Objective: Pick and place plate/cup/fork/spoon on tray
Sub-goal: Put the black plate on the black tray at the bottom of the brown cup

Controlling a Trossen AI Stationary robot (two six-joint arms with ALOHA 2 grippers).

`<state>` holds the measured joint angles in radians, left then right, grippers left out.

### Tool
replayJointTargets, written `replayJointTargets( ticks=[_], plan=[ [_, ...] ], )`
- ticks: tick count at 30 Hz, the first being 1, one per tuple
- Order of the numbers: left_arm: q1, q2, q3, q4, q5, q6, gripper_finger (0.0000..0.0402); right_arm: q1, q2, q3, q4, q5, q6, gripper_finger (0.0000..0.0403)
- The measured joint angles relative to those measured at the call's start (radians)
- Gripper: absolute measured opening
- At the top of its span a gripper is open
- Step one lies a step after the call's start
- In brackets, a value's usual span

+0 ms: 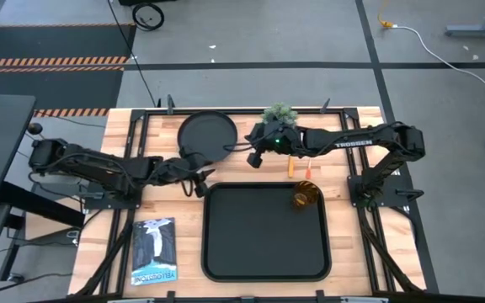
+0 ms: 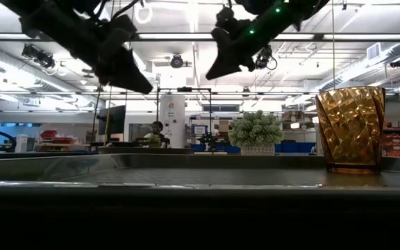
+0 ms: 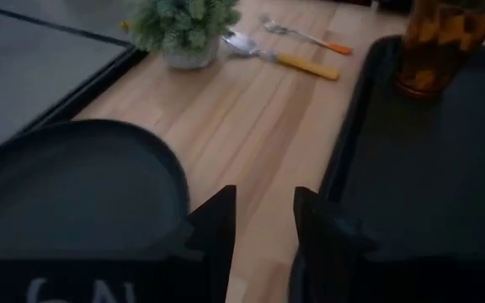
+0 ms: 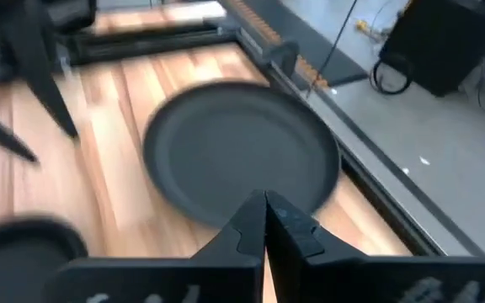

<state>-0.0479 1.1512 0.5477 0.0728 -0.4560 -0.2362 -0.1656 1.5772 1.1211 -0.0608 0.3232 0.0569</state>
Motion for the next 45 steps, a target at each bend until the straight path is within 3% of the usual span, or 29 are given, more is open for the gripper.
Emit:
replayJointTargets(
  ticks=[11, 23, 31, 38, 45],
  plan=[
    [0.002, -0.137, -0.177, 0.159, -0.029, 0.018, 0.0130, 0.006, 0.041, 0.006, 0.010, -0.009, 0.057, 0.0019],
    [0.034, -0.321, -0.367, 0.343, -0.019, 0.090, 0.0130, 0.007, 0.053, 0.006, 0.155, -0.003, 0.022, 0.0027],
    [0.058, -0.437, -0.424, 0.399, -0.019, 0.012, 0.0130, 0.045, 0.053, 0.005, 0.183, -0.002, 0.025, 0.0055],
    [0.057, -0.435, -0.433, 0.437, -0.018, 0.058, 0.0130, 0.128, 0.078, 0.004, 0.205, 0.024, 0.025, 0.0073],
    [0.057, -0.434, -0.433, 0.441, -0.018, -0.120, 0.0130, 0.175, 0.087, 0.005, 0.166, 0.024, 0.019, 0.0088]
  ],
)
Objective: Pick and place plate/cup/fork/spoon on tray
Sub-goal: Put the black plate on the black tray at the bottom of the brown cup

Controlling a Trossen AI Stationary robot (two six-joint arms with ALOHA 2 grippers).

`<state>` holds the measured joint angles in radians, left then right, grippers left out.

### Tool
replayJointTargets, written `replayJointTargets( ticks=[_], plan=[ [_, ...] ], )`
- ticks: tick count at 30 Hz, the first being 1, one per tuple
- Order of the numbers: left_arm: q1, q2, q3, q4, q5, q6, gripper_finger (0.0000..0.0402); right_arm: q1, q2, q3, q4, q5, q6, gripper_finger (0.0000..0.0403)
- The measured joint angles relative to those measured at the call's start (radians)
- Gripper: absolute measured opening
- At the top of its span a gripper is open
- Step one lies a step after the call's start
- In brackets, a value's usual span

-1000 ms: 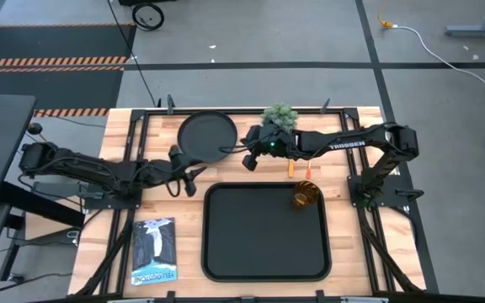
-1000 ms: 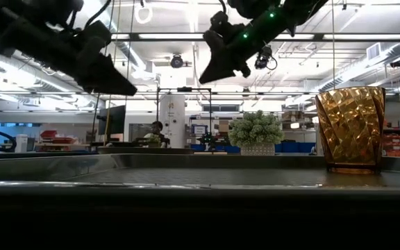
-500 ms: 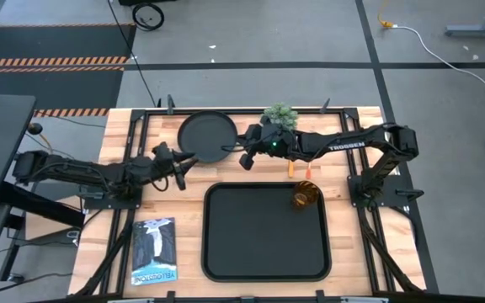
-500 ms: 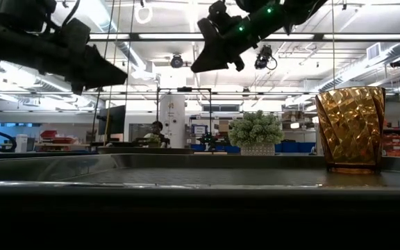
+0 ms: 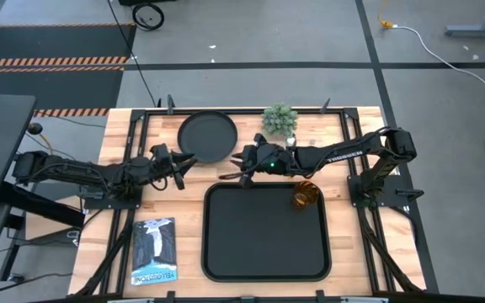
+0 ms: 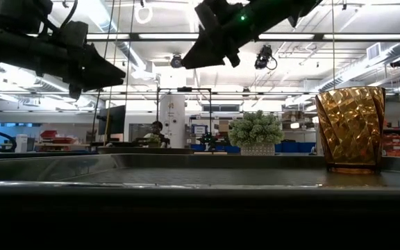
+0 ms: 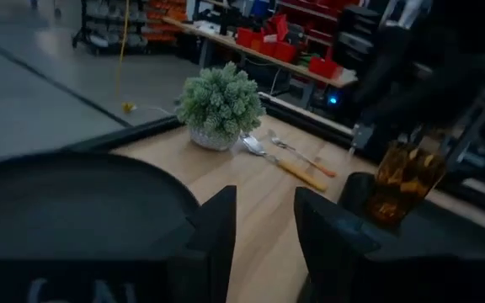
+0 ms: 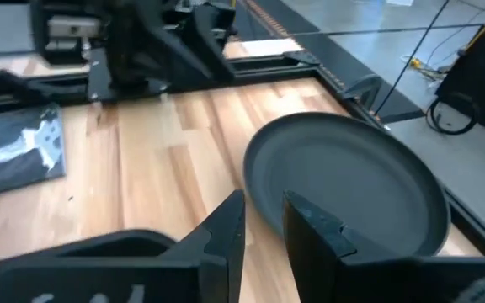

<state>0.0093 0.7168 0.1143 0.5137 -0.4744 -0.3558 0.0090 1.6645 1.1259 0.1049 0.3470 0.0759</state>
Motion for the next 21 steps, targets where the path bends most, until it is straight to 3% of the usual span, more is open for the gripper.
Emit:
replayJointTargets(
  ticks=[10, 16, 21],
  plan=[
    [0.001, -0.006, 0.000, -0.018, 0.000, -0.132, 0.0130, -0.003, 0.000, -0.046, -0.067, 0.001, -0.032, 0.0098],
    [0.004, -0.005, 0.001, -0.071, -0.034, -0.159, 0.0130, -0.027, 0.000, -0.184, 0.155, 0.000, -0.078, 0.0097],
    [0.075, -0.004, 0.002, -0.153, -0.060, -0.162, 0.0128, -0.063, 0.000, -0.230, 0.283, -0.026, -0.174, 0.0097]
  ],
)
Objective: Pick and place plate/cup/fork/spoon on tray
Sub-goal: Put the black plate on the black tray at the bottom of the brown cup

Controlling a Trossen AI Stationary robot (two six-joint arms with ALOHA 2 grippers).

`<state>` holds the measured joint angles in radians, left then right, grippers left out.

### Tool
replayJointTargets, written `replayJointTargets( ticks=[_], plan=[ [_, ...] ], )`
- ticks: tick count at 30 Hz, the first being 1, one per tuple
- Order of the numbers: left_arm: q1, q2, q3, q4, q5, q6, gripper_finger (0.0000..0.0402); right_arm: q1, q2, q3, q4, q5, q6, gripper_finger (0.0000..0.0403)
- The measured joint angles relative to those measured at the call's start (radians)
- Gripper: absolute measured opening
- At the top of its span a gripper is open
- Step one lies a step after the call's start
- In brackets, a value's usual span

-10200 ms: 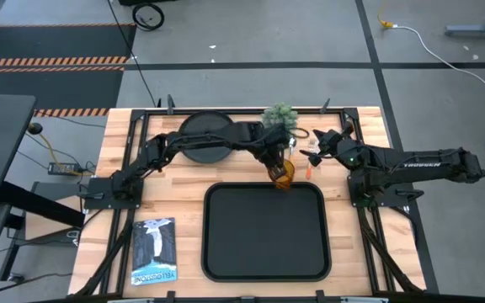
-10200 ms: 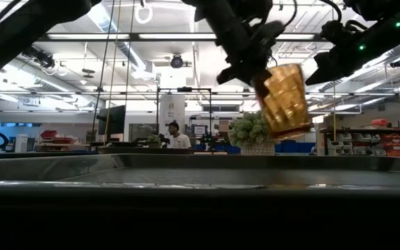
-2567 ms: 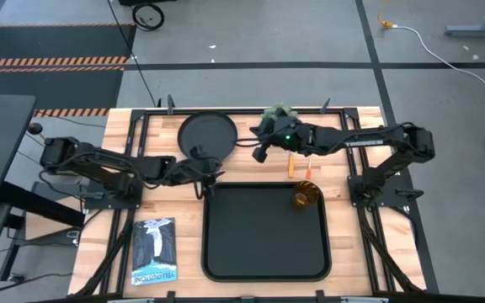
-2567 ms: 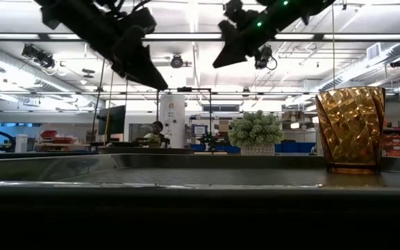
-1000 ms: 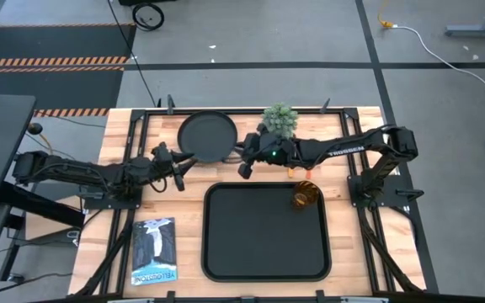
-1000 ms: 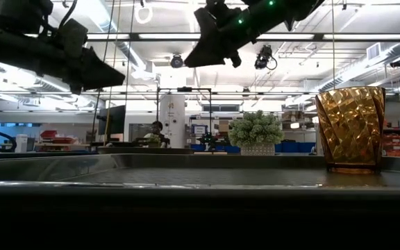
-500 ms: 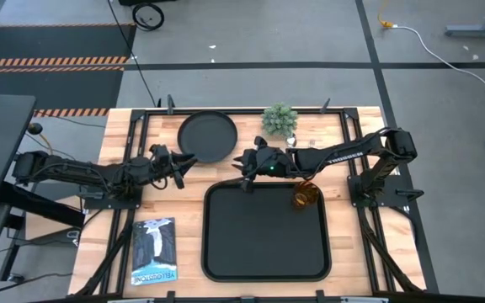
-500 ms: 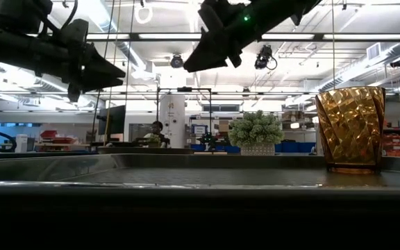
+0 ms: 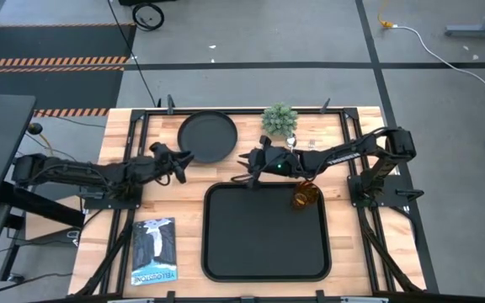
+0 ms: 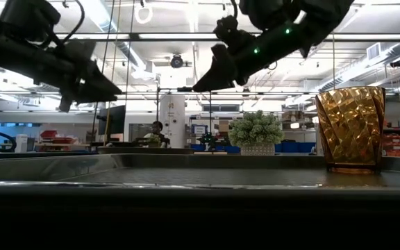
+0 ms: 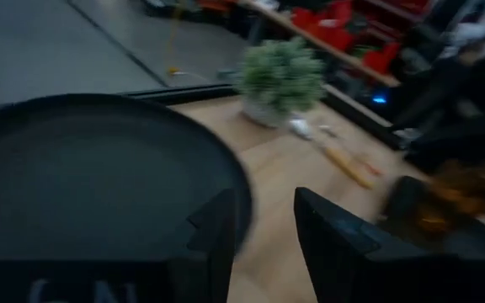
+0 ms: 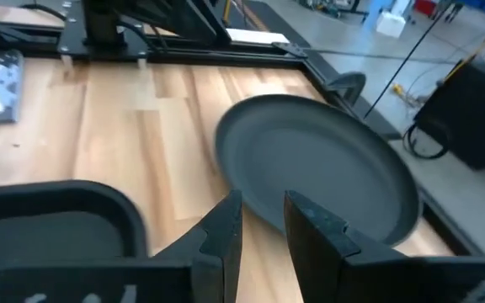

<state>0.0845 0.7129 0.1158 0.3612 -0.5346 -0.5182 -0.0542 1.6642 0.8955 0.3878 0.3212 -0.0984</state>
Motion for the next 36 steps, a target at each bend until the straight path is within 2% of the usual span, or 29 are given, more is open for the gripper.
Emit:
replayJointTargets(
  ticks=[7, 10, 16, 23, 27, 31, 36],
  plan=[
    [0.133, 0.000, 0.000, 0.037, -0.049, 0.293, 0.0119, -0.101, 0.000, -0.004, 0.037, -0.120, -0.068, 0.0097],
    [0.166, 0.000, 0.000, 0.059, -0.049, 0.352, 0.0119, -0.129, 0.000, -0.004, 0.079, -0.137, -0.067, 0.0097],
    [0.175, 0.000, 0.000, 0.056, 0.011, 0.322, 0.0119, -0.137, 0.000, -0.004, 0.158, -0.141, -0.009, 0.0097],
    [0.181, 0.000, 0.001, 0.002, 0.118, 0.127, 0.0119, -0.116, 0.000, -0.003, 0.115, -0.161, 0.092, 0.0096],
    [0.212, 0.000, 0.043, -0.104, 0.175, 0.084, 0.0118, -0.108, 0.002, 0.003, 0.068, -0.144, 0.132, 0.0096],
    [0.251, 0.000, 0.100, -0.242, 0.187, 0.052, 0.0118, -0.109, 0.003, 0.030, 0.012, -0.142, 0.150, 0.0096],
    [0.294, 0.001, 0.124, -0.294, 0.193, 0.027, 0.0118, -0.109, 0.003, 0.055, -0.029, -0.130, 0.150, 0.0096]
  ],
)
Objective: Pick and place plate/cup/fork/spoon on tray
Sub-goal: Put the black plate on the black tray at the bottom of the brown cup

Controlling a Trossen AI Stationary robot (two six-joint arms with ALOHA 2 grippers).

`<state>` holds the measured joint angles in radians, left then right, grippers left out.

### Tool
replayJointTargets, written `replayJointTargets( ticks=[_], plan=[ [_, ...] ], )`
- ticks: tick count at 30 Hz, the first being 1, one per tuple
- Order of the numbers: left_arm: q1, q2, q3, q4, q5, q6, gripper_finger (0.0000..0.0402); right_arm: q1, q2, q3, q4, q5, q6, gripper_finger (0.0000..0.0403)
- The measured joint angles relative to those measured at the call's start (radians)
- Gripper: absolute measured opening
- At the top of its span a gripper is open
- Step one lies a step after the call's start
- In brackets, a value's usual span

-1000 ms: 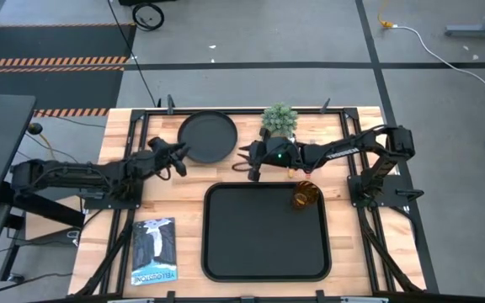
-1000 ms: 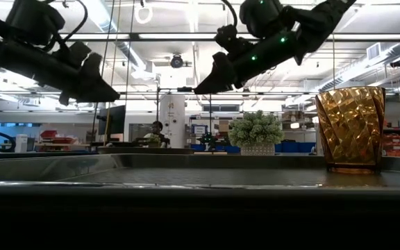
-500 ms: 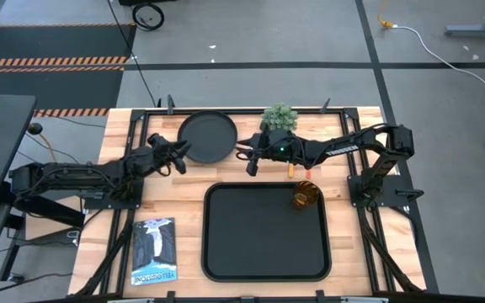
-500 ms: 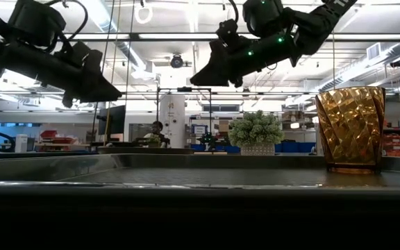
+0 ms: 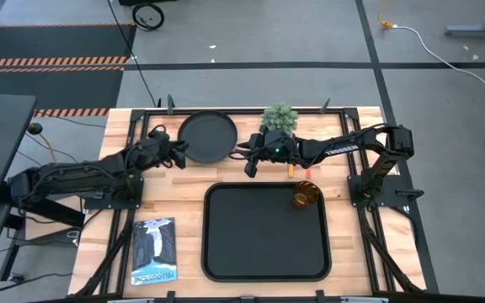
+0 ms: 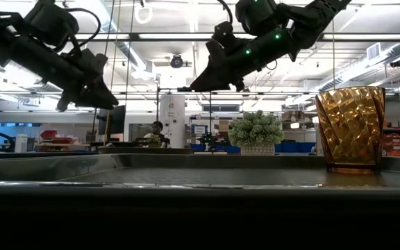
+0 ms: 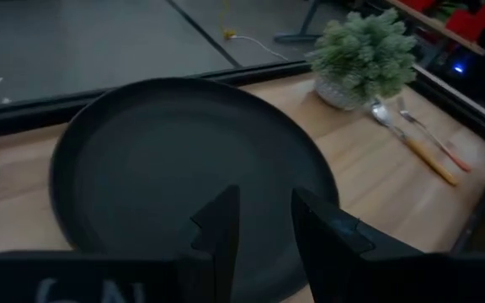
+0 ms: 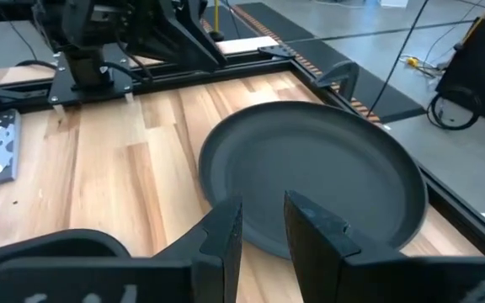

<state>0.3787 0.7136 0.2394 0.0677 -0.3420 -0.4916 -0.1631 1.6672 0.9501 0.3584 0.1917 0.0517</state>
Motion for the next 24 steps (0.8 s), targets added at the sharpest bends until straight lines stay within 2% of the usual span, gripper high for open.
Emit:
replayJointTargets(
  ticks=[8, 16, 24],
  plan=[
    [0.049, 0.020, 0.000, -0.015, 0.016, 0.002, 0.0119, -0.020, 0.001, 0.000, -0.028, 0.008, 0.001, 0.0096],
    [0.063, 0.117, 0.000, -0.015, 0.045, -0.005, 0.0119, -0.044, 0.001, 0.002, 0.016, -0.023, -0.002, 0.0096],
    [0.079, 0.122, 0.000, -0.009, 0.060, 0.016, 0.0119, -0.047, 0.002, 0.071, -0.061, -0.029, -0.033, 0.0096]
  ],
)
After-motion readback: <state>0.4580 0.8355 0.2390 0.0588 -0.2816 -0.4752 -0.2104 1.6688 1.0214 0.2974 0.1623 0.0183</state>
